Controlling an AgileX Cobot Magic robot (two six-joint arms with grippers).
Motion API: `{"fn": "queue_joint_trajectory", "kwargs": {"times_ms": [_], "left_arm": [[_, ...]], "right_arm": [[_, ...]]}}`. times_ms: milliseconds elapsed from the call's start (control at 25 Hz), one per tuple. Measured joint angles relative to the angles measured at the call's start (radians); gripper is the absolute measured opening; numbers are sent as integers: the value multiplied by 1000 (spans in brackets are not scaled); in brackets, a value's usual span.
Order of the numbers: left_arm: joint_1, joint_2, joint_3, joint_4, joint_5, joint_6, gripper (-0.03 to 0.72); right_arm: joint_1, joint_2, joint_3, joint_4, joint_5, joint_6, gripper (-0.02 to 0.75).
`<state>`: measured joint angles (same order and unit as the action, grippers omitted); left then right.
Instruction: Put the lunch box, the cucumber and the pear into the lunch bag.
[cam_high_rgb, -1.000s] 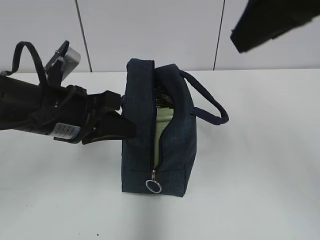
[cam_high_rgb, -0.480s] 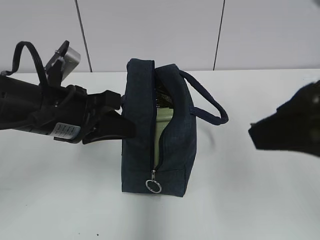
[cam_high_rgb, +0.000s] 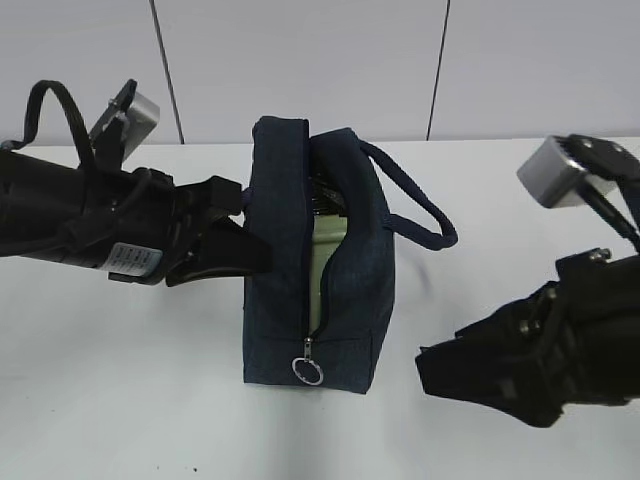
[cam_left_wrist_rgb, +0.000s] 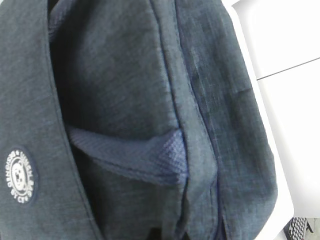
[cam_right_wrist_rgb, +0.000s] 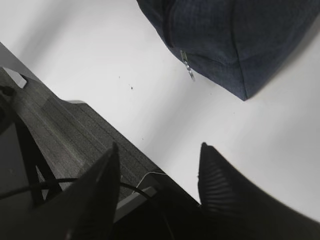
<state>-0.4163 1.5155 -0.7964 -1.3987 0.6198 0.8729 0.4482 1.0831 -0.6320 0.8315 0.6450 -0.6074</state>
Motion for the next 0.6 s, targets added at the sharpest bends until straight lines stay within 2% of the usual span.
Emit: {"fn": "queue_joint_trajectory", "kwargs": {"times_ms": [320,600], "left_arm": [[0,0,0,-1,-2,0,-15],[0,0,0,-1,-2,0,-15]], "right_arm": [[-13,168,0,179,-82,-115,258],[-17,260,4,439,-48,-316,239]]}}
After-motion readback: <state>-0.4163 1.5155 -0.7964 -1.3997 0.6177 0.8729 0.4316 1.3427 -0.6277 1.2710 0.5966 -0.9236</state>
